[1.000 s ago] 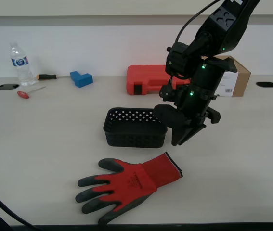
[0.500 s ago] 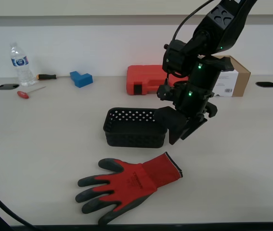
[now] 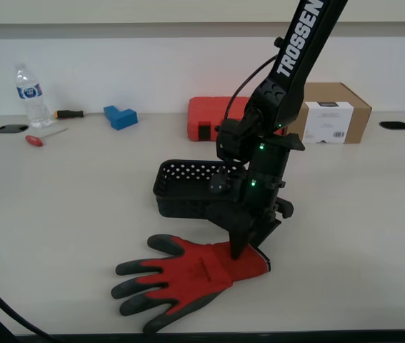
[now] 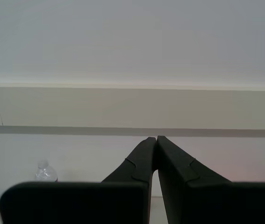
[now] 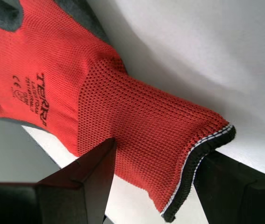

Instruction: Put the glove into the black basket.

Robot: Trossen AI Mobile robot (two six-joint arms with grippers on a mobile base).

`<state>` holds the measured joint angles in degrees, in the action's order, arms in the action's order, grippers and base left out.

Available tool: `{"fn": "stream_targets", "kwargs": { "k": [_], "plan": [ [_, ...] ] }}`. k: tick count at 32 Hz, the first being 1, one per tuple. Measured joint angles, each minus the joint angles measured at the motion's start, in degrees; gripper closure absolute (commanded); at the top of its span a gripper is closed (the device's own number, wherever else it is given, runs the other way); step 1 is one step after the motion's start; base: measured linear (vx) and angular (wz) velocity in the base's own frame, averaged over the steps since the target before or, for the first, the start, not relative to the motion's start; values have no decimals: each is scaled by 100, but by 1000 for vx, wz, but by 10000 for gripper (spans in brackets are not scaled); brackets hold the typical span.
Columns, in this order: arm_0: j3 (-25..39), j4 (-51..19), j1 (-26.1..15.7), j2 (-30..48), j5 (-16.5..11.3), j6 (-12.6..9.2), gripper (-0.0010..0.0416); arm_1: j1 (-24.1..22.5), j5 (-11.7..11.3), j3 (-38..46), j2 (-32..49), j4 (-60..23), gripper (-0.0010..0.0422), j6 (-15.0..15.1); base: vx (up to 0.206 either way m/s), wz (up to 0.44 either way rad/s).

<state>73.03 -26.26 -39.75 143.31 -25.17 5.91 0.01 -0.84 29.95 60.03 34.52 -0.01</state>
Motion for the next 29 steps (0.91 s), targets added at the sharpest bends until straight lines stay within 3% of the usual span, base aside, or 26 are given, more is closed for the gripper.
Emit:
{"fn": "stream_targets", "kwargs": {
  "k": [3,9,15,24,29],
  "plan": [
    [13,26,-2,68,-4,50,236,-2,4,0,-2,0,412,0,0,0],
    [57,17,-7,68,168,52,404,0,2,0,0,0,412,0,0,0],
    [79,-20,-9,-42,133,42,407,0,2,0,-2,2,412,0,0,0],
    [74,-164,-229,-1777,87,28,407,0,2,0,-2,-7,412,0,0,0],
    [229,-131,-420,-2555,114,-127,407,0,2,0,-2,-9,412,0,0,0]
  ]
}}
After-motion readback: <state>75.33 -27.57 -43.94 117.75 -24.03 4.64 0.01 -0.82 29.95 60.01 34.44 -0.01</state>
